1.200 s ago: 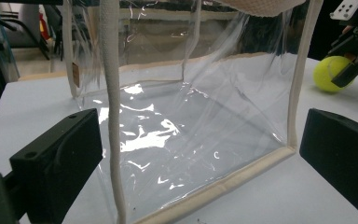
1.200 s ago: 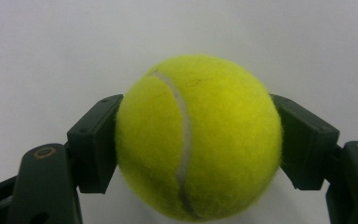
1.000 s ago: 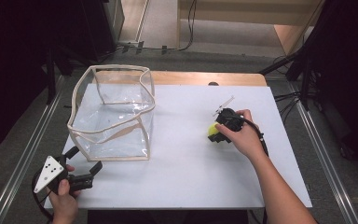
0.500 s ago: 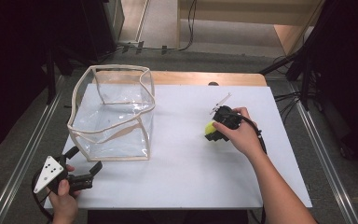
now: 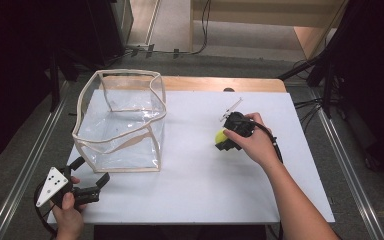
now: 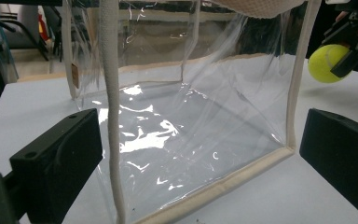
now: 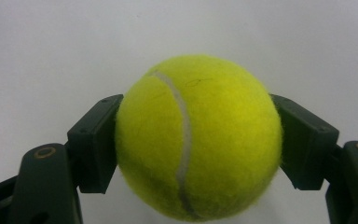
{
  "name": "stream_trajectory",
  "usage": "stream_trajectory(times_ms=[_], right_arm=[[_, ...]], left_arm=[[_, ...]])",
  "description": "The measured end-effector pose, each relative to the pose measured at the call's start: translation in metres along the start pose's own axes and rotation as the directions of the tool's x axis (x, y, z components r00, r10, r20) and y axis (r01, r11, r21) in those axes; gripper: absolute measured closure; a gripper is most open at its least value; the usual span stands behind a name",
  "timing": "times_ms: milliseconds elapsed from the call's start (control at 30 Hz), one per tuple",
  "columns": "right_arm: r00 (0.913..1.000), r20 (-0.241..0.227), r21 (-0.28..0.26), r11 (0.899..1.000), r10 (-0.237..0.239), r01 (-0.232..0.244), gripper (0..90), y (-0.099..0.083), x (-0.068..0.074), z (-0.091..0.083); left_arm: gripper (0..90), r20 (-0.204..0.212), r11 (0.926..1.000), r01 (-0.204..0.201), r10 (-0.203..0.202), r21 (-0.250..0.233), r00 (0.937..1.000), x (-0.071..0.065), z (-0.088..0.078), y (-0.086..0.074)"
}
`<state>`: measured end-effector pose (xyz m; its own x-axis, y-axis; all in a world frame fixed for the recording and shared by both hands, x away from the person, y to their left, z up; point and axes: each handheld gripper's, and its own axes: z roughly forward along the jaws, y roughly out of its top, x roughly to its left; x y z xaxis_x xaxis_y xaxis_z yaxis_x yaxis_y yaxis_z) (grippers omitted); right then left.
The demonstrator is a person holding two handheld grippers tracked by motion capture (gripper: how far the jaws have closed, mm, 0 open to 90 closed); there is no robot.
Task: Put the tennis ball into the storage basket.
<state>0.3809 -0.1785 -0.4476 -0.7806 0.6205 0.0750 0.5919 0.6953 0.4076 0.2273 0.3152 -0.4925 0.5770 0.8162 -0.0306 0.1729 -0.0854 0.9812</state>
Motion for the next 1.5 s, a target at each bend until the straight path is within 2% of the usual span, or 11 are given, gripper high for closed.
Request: stream_trajectory(times_ms=[333, 800, 933, 1500], right_arm=[[0.9993, -0.028, -0.002, 1.000, -0.026, 0.026, 22.9, 0.011, 0.005, -0.001], [0.9981, -0.039, 0.000, 0.999, -0.049, 0.049, 22.9, 0.025, 0.012, -0.006], [0.9960, -0.063, -0.005, 0.998, -0.063, 0.063, 22.9, 0.029, 0.014, -0.007], [0.9920, -0.076, -0.001, 0.995, -0.101, 0.101, 23.0, 0.050, 0.024, -0.014]], left_arm=[[0.0, 0.001, 1.0000, -0.002, 0.002, 0.001, 1.0000, 0.000, 0.000, 0.000], [0.0, 0.004, 1.0000, -0.001, 0.001, 0.002, 1.0000, 0.000, 0.000, 0.000], [0.0, 0.005, 1.0000, -0.002, 0.002, 0.002, 1.0000, 0.000, 0.000, 0.000], [0.0, 0.006, 1.0000, 0.002, -0.002, 0.000, 1.0000, 0.001, 0.000, 0.000]])
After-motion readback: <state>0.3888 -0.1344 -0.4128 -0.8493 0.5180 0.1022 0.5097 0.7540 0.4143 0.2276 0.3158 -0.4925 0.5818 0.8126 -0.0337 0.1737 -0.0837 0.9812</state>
